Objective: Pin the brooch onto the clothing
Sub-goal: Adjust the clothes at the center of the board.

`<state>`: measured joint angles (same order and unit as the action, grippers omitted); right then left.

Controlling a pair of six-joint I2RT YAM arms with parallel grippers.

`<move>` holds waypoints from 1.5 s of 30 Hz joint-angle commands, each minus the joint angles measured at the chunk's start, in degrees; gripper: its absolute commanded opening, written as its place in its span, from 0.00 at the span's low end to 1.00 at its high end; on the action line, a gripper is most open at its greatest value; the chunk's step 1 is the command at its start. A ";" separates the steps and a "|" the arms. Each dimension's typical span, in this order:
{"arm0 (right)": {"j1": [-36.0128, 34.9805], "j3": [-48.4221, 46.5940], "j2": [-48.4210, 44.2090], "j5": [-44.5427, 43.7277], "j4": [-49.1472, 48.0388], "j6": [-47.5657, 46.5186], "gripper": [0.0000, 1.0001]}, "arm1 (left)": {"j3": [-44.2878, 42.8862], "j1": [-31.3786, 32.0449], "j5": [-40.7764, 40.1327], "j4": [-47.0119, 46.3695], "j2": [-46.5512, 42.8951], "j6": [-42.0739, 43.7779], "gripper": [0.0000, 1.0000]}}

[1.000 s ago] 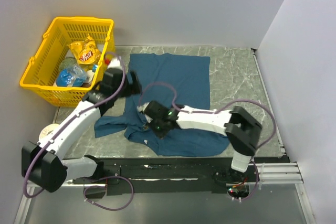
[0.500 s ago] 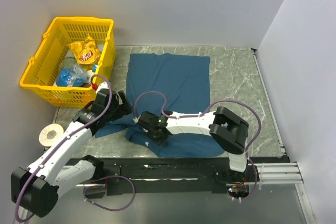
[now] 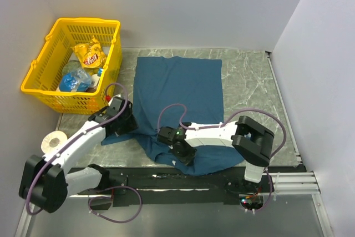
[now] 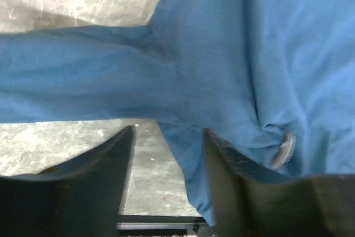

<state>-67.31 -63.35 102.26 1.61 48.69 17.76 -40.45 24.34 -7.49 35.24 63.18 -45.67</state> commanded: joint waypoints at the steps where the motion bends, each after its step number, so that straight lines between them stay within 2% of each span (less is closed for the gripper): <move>1: 0.51 0.61 -5.66 -4.94 4.93 2.72 0.00 | 0.89 -0.17 -2.17 -0.70 3.88 -1.79 0.45; 3: 1.48 -2.81 -8.21 -7.13 5.19 2.89 0.00 | 1.51 -0.17 -2.97 -1.66 4.85 -2.75 0.30; 4: 1.91 -3.79 -9.08 -8.01 4.32 2.55 0.00 | 1.51 -0.25 -3.76 -2.98 4.59 -3.11 0.31; 5: 2.61 -5.80 -10.57 -8.72 3.96 2.46 0.00 | 1.42 -0.26 -3.42 -3.68 3.28 -3.20 0.28; 7: 3.49 -7.39 -11.55 -7.94 1.78 1.67 0.00 | -0.06 -0.17 -3.23 -4.48 1.78 -3.02 0.12; 8: 3.50 -8.88 -11.90 -8.11 1.24 1.06 0.00 | -0.68 0.01 -2.54 -4.40 0.47 -2.67 0.09; 11: 3.94 -11.69 -10.24 -8.72 0.80 -0.44 0.00 | -2.79 1.58 -2.88 -2.03 -1.38 -2.41 0.07; 12: 4.29 -12.14 -9.71 -8.90 0.71 -0.62 0.00 | -2.97 2.29 -2.36 -1.50 -1.39 -2.58 0.01; 17: 8.94 -11.10 -8.74 -4.87 -2.44 -1.76 0.00 | -1.74 10.63 -1.74 -0.35 0.89 -6.87 0.01; 22: 15.18 -9.60 -10.14 -3.10 -4.12 -2.64 0.00 | 1.85 17.84 -1.92 -4.48 3.26 -11.89 0.01; 31: 21.87 -9.33 -11.38 -4.24 -4.83 -4.13 0.00 | 6.17 20.75 -3.59 -9.85 17.93 -16.02 0.01; 36: 24.59 -9.77 -11.20 -3.81 -5.62 -5.01 0.00 | 7.48 24.26 -6.04 -2.30 16.37 -22.69 0.01; 40: 26.17 -9.95 -10.06 -2.14 -7.20 -5.45 0.00 | 9.59 25.85 -6.66 5.26 8.48 -31.64 0.01; 44: 27.14 -10.21 -7.96 -0.57 -8.08 -5.80 0.00 | 8.98 29.53 -9.21 19.21 3.10 -41.06 0.01; 45: 27.49 -10.39 -7.60 -0.12 -8.25 -6.24 0.00 | 9.24 29.80 -8.87 19.42 2.22 -42.99 0.01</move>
<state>-40.84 -72.69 93.25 -0.62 42.87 12.75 -32.60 51.92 -14.92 38.06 68.82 -77.03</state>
